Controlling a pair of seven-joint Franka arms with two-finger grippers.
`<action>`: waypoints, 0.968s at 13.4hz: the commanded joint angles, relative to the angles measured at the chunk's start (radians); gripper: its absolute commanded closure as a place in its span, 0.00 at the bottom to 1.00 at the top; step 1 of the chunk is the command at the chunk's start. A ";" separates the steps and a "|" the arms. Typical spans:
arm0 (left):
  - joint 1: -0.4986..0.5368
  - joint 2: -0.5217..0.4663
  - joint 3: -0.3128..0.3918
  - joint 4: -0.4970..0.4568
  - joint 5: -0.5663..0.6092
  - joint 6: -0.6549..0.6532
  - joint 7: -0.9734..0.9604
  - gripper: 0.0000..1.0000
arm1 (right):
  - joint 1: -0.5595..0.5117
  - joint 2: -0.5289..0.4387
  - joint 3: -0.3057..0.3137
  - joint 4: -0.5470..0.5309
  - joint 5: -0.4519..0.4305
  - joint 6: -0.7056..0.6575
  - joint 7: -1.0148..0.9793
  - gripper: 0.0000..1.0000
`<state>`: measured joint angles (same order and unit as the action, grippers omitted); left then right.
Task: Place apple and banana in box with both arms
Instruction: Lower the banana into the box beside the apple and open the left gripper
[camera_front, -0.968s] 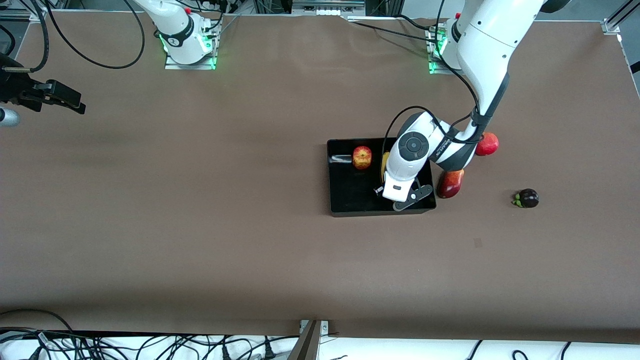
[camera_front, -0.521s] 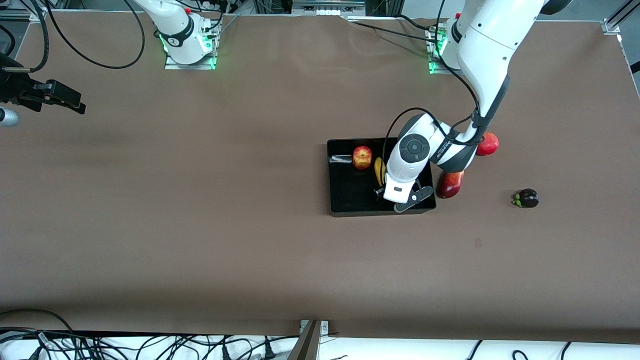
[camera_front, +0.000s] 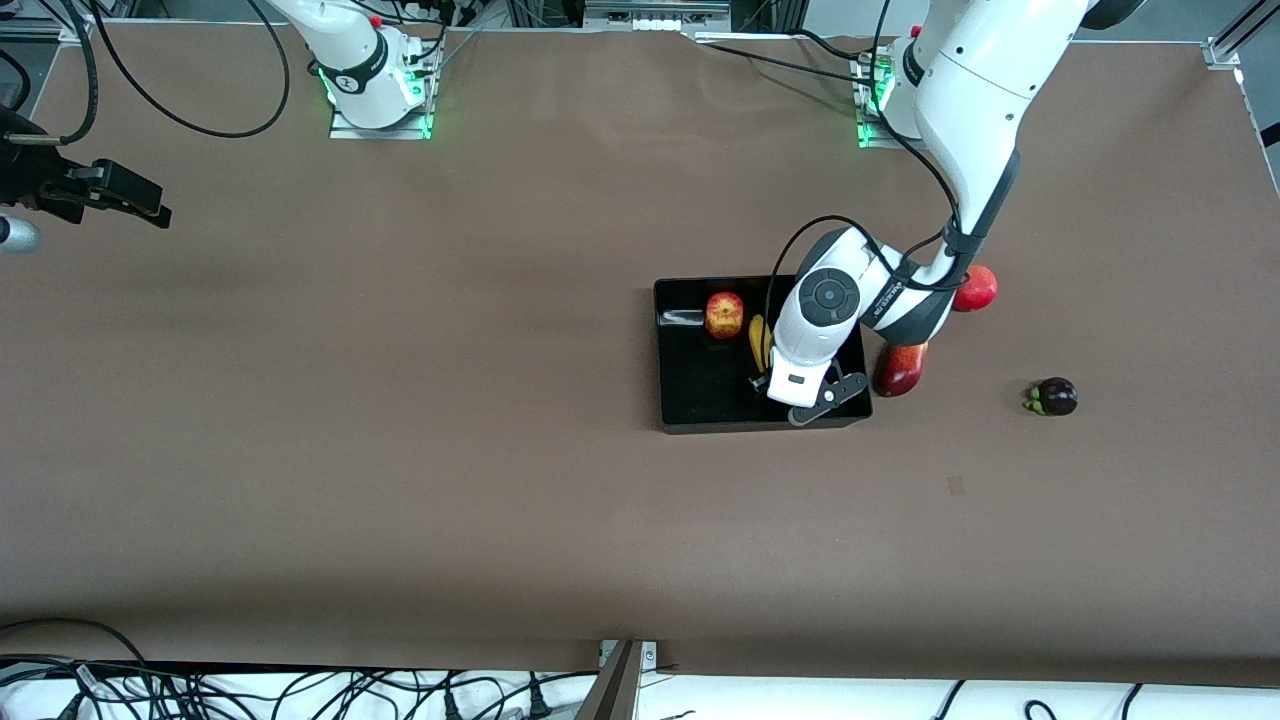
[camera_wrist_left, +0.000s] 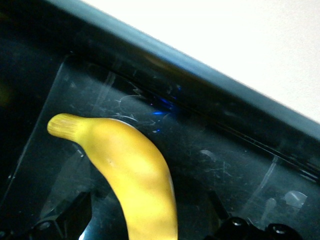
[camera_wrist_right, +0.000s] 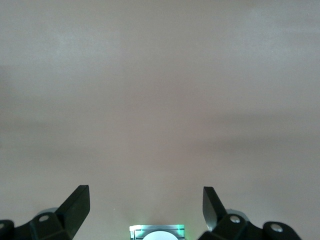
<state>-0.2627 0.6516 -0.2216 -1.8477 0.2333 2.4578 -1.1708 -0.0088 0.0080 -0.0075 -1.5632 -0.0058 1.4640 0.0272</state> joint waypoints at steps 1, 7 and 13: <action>0.006 -0.039 -0.005 0.018 0.035 -0.094 -0.017 0.00 | 0.000 -0.003 0.001 0.015 0.014 -0.019 0.004 0.00; 0.003 -0.138 -0.025 0.019 0.018 -0.273 -0.010 0.00 | 0.000 -0.003 0.001 0.015 0.014 -0.019 0.004 0.00; 0.054 -0.243 -0.076 0.019 -0.003 -0.427 0.017 0.00 | 0.000 -0.003 0.001 0.015 0.014 -0.019 0.004 0.00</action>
<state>-0.2578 0.4557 -0.2556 -1.8191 0.2333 2.0842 -1.1707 -0.0088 0.0080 -0.0073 -1.5628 -0.0058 1.4640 0.0272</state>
